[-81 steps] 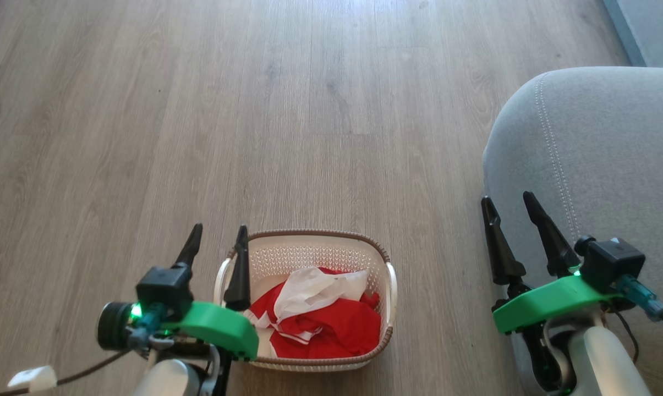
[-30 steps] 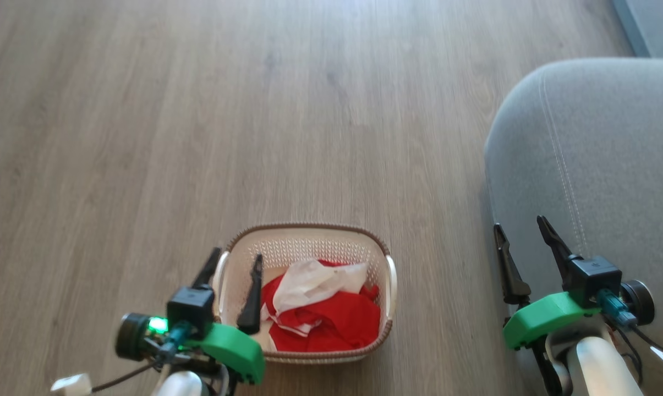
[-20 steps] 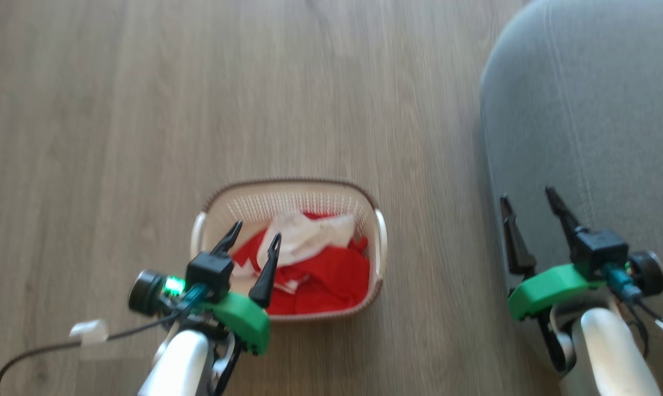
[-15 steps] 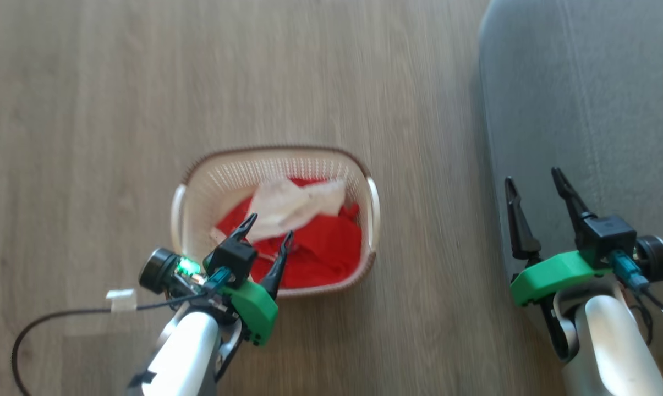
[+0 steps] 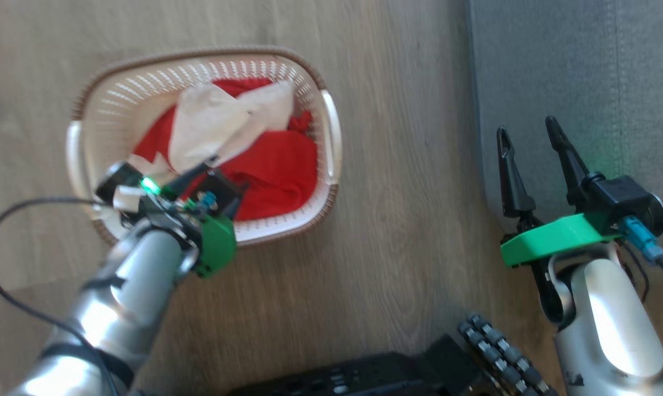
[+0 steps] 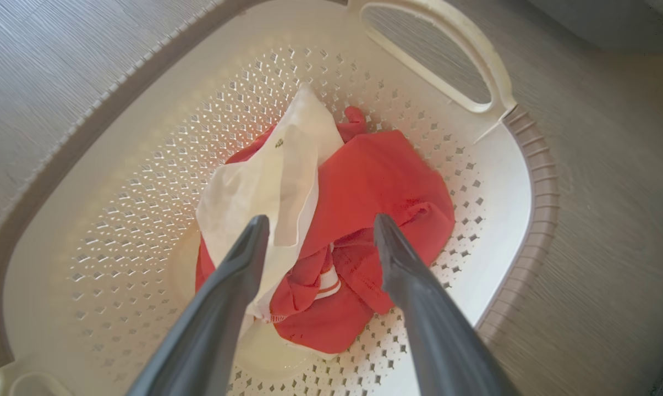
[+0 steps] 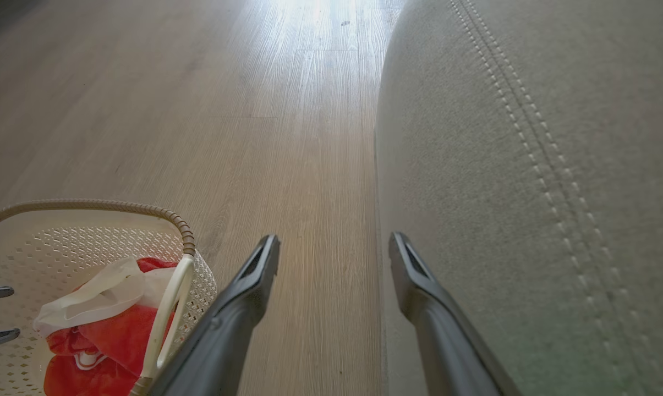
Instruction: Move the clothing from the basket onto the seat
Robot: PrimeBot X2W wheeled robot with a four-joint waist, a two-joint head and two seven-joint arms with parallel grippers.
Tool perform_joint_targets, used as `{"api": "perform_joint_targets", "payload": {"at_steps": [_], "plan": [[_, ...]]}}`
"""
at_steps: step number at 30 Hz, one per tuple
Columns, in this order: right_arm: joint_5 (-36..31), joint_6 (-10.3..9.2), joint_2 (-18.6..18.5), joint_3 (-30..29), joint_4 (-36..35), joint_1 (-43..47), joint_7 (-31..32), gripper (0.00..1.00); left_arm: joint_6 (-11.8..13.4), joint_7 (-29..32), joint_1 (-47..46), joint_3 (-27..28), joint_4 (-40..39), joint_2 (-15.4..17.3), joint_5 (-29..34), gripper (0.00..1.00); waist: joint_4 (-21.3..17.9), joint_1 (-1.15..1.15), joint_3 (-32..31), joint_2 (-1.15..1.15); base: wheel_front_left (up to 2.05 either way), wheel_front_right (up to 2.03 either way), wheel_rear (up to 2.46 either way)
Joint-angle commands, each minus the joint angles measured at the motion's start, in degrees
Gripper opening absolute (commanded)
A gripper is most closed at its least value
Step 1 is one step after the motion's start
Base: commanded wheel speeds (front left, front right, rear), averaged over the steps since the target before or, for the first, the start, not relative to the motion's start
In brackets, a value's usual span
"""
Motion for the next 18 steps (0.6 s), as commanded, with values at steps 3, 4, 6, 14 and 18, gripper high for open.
{"api": "perform_joint_targets", "payload": {"at_steps": [3, 4, 6, 14, 18], "plan": [[1.4, -0.01, 0.1, 1.6, -2.5, 0.6, -0.5, 1.00, 0.5, -0.5, -3.8, -0.5, 3.8, 2.9, 2.2, 1.00, -4.5, -0.02, 6.6, 0.00, 0.00, 0.00, 0.00], [1.7, -0.01, 0.1, 1.8, -2.7, 0.6, -0.5, 1.00, 0.9, -0.5, -5.3, -1.0, 5.6, 3.3, 2.8, 1.00, -5.0, -0.02, 7.4, 0.00, 0.00, 0.00, 0.00], [2.6, -0.01, 0.1, 2.3, -2.9, 0.7, -0.5, 1.00, 1.8, -0.5, -8.1, -1.8, 8.8, 4.0, 3.8, 1.00, -5.9, -0.02, 8.8, 0.00, 0.00, 0.00, 0.00], [4.8, -0.01, 0.1, 3.9, -3.3, 0.7, -0.5, 1.00, 2.6, -0.2, -14.9, -5.2, 18.8, 5.3, 6.6, 1.00, -8.2, -0.02, 11.7, 0.00, 0.00, 0.00, 0.00], [5.5, -0.01, 0.1, 4.5, -3.8, 1.1, -0.5, 1.00, 3.4, 1.0, -17.1, -6.4, 20.6, 5.4, 7.5, 1.00, -8.3, -0.02, 12.7, 0.00, 0.00, 0.00, 0.00]]}}
